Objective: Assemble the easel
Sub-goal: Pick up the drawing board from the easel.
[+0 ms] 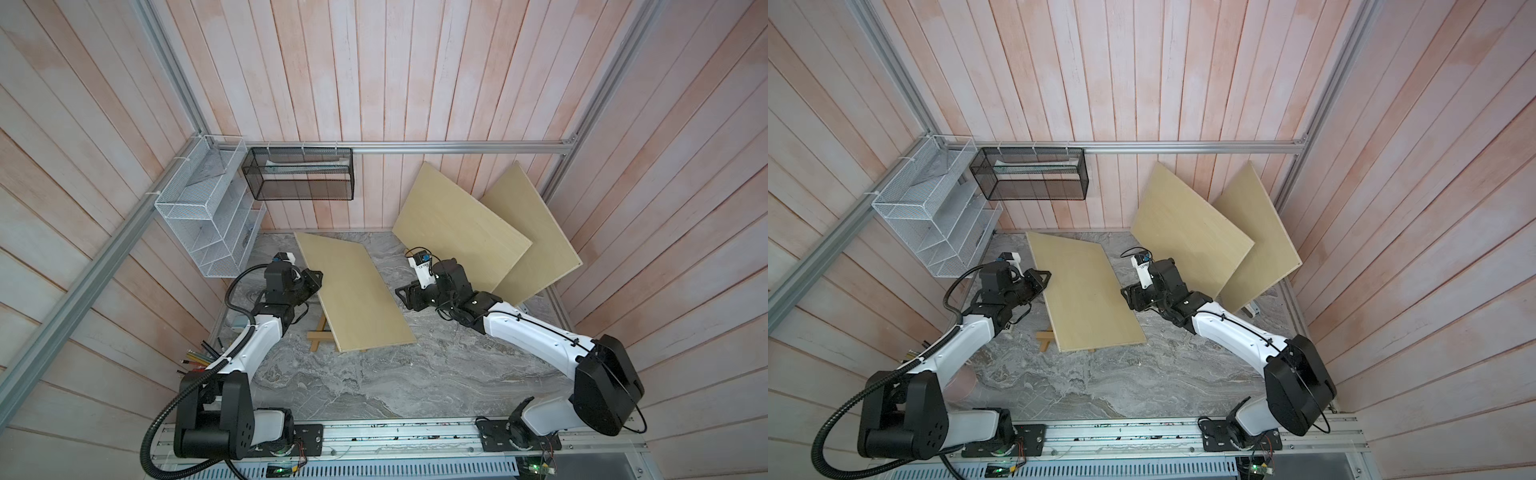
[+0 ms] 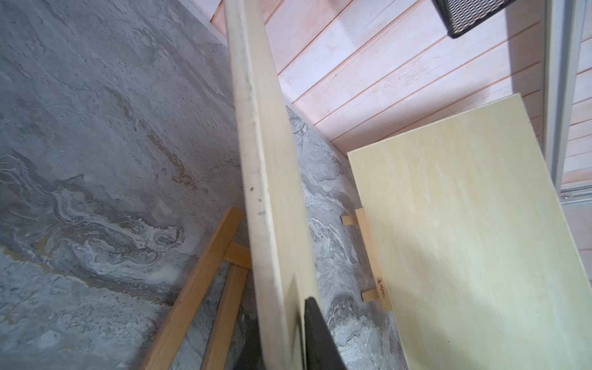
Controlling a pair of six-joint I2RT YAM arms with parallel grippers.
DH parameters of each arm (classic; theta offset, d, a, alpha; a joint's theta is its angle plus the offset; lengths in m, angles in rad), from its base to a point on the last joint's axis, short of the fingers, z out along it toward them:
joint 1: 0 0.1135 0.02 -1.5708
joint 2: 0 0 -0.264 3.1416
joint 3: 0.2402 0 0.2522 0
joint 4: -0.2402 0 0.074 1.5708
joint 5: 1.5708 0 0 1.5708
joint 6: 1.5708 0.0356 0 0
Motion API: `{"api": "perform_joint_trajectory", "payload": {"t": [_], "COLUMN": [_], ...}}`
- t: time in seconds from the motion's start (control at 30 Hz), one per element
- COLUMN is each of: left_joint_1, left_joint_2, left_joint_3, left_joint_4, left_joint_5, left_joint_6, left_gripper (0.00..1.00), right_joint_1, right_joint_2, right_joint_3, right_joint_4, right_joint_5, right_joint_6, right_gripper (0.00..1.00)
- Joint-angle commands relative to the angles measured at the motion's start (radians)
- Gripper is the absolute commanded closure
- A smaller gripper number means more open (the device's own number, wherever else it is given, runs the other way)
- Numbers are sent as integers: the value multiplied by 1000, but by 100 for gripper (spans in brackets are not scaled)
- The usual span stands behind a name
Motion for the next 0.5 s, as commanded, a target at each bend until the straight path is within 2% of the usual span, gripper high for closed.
{"api": "perform_joint_trajectory", "payload": {"t": [0.0,0.23,0.47], "left_joint_1": [0,3,10], "left_joint_2": [-83,-218,-304], "left_joint_3": [89,173,329], "left_joint_4": [33,-38,-216], "left_joint_5": [66,55,-22], "left_joint_6": [16,37,141], "left_gripper": [100,100,100], "right_joint_1": [-43,-134,-126], "right_joint_2": [-9,-26,41], "right_joint_3": [20,7,44], "right_joint_4": [-4,21,-1], "right_joint_5": [-13,-58,-98], "right_joint_6": [1,30,31], "right_gripper": [35,35,35]}}
